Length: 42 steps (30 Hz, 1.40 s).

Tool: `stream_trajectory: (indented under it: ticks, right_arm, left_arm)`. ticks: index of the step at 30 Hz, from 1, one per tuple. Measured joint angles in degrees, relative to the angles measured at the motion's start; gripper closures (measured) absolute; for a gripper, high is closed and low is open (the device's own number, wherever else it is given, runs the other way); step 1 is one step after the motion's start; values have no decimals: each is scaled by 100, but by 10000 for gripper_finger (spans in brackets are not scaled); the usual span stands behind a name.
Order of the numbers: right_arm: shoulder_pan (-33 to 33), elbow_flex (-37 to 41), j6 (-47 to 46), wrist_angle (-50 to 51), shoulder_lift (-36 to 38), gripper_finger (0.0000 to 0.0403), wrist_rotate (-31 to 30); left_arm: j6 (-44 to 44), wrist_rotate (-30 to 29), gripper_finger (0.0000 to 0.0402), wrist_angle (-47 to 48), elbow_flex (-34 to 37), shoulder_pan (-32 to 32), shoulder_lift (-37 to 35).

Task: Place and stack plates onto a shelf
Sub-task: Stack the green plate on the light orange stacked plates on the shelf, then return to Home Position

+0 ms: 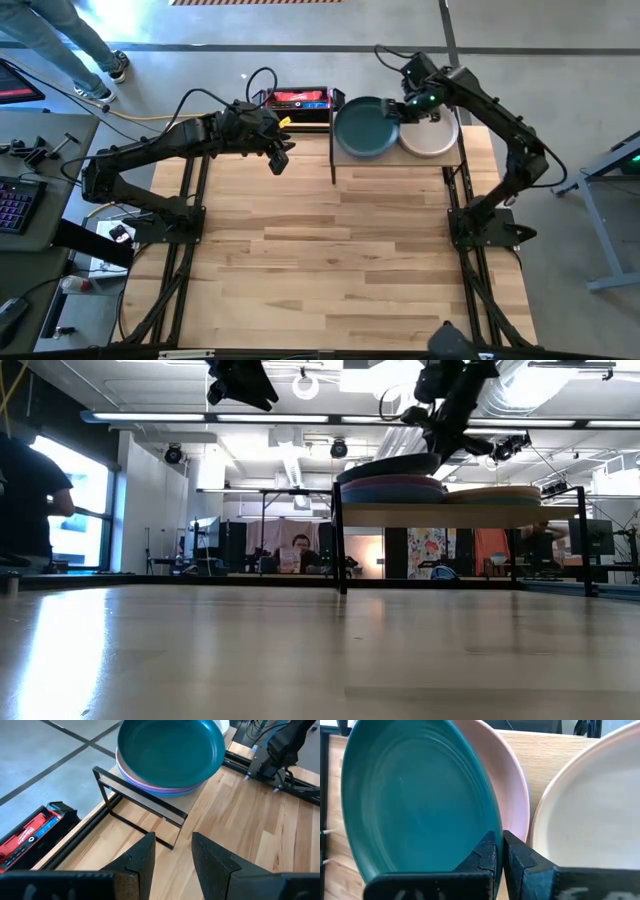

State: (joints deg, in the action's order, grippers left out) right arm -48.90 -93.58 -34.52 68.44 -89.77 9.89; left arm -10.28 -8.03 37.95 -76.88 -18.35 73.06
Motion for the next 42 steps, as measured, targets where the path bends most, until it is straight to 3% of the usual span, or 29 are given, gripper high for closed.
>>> stream_trajectory:
  ticks: [15,29,42]
  right_arm:
    - [16,0,158,-141,-184,399,-332]
    - [19,0,235,-215,-180,288,-179]
    - [-182,-461,483,695,-164,274,13]
  left_arm:
    - [2,0,284,134,2,0,0]
    - [48,-2,284,132,2,0,0]
    - [-11,-4,284,130,2,0,0]
